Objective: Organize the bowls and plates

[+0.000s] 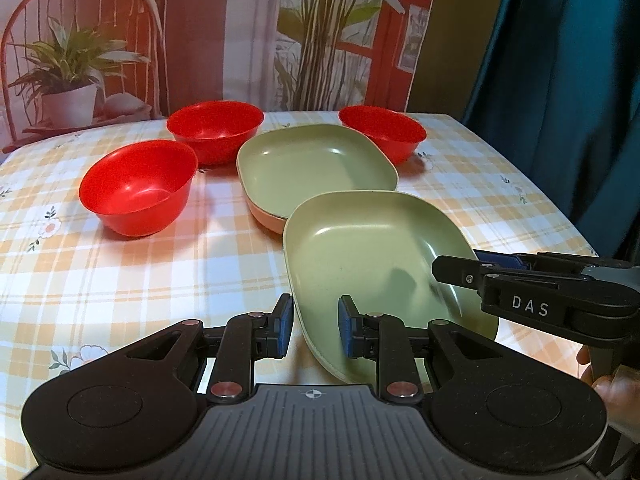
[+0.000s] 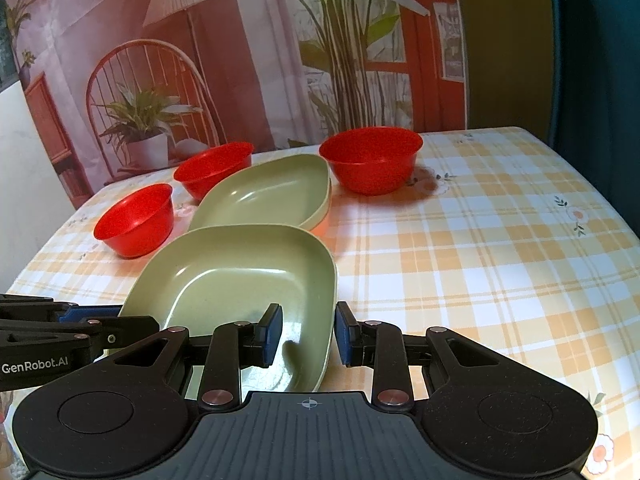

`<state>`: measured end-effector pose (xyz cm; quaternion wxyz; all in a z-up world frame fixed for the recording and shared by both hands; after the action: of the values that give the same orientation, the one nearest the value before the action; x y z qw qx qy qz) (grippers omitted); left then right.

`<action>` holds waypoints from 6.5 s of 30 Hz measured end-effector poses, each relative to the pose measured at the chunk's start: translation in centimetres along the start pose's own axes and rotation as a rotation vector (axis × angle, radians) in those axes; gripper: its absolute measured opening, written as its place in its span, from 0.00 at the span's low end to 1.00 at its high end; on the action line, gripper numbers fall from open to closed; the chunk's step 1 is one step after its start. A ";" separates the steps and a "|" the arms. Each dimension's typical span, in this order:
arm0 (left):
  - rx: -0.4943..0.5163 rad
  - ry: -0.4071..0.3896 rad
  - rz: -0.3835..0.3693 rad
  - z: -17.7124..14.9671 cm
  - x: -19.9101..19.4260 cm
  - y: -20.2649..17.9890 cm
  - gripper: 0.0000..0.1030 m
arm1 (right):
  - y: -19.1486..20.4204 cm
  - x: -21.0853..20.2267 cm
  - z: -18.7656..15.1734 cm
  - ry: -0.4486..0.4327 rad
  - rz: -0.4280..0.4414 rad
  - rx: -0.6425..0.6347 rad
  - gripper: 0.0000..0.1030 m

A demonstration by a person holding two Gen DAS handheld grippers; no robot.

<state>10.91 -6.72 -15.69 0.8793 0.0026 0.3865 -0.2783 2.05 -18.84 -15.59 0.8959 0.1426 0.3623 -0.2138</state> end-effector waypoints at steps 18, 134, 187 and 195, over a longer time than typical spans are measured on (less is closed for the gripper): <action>-0.015 -0.038 0.009 1.3 0.0 0.5 0.25 | 0.6 0.2 1.9 -0.043 0.015 0.012 0.27; 0.136 -0.315 0.109 20.1 -6.3 -1.1 0.50 | -1.1 -5.1 23.7 -0.318 -0.017 -0.084 0.29; 0.028 0.081 -0.039 20.2 17.6 0.6 0.50 | -9.3 12.0 15.0 0.020 -0.111 0.117 0.33; 0.031 0.080 -0.045 20.3 17.6 0.7 0.50 | -9.6 12.1 15.1 0.018 -0.120 0.113 0.33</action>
<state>34.58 -19.18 -13.59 0.8566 0.0186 0.4170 -0.3035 14.06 -36.70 -14.65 0.8688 0.1729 0.3655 -0.2858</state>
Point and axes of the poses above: each gripper's, at about its wrist camera, not at the fingertips, and x roughly the way its jaws point, y to its left, z to its top, the point moved 1 cm from there along x, roughly the way its jaws point, and after that the axes turned 9 degrees about -z, right-handed, at the moved point
